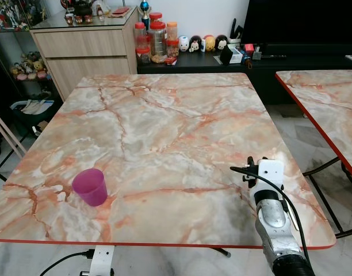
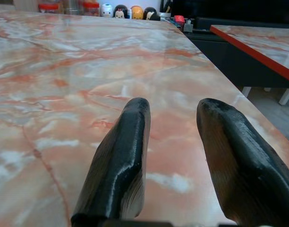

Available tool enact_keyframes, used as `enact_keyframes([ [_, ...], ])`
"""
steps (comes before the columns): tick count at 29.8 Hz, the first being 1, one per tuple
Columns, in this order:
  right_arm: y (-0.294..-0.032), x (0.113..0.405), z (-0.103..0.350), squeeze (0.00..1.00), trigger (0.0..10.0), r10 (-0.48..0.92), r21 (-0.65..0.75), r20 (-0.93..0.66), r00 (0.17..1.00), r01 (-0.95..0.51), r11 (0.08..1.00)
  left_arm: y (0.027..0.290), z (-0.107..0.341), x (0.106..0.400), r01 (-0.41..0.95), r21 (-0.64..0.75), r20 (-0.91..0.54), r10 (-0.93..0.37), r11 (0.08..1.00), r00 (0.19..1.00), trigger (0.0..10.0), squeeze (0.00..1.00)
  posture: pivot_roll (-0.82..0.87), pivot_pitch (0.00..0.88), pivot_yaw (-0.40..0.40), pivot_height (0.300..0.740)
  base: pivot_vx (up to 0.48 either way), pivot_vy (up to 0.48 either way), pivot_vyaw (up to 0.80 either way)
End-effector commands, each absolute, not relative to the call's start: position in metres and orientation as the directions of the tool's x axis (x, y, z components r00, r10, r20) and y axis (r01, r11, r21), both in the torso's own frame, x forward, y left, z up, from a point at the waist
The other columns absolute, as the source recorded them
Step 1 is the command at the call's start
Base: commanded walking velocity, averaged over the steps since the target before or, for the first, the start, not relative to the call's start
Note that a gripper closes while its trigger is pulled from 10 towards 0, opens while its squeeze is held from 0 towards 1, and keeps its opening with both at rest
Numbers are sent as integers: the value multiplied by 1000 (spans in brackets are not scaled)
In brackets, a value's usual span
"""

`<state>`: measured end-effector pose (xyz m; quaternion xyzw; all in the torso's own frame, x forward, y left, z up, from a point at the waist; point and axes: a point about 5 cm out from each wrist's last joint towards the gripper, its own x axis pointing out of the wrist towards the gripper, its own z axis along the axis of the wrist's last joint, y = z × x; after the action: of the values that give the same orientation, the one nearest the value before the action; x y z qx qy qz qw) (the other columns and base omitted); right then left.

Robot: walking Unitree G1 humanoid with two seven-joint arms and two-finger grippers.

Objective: Setting the table

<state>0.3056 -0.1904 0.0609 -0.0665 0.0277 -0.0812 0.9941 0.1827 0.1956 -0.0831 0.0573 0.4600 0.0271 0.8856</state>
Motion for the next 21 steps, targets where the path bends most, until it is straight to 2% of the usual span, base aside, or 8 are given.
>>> enact_keyframes([
  [1, -188, 307, 65, 0, 10000, -161, -125, -33, 986, 156, 980, 198, -83, 182, 21, 135, -815, 99, 991, 570, 10000, 0, -66, 0, 11, 740, 0, 0, 0],
  [11, -187, 307, 65, 0, 10000, -160, -122, -37, 986, 155, 980, 197, -84, 180, 23, 136, -818, 99, 990, 567, 10000, 0, -63, 0, 10, 740, 0, -374, 0],
  [21, -182, 306, 66, 0, 10000, -141, -115, -37, 989, 136, 984, 198, -84, 180, 13, 136, -818, 105, 991, 565, 10000, 0, -65, 0, 10, 740, 0, 0, 0],
])
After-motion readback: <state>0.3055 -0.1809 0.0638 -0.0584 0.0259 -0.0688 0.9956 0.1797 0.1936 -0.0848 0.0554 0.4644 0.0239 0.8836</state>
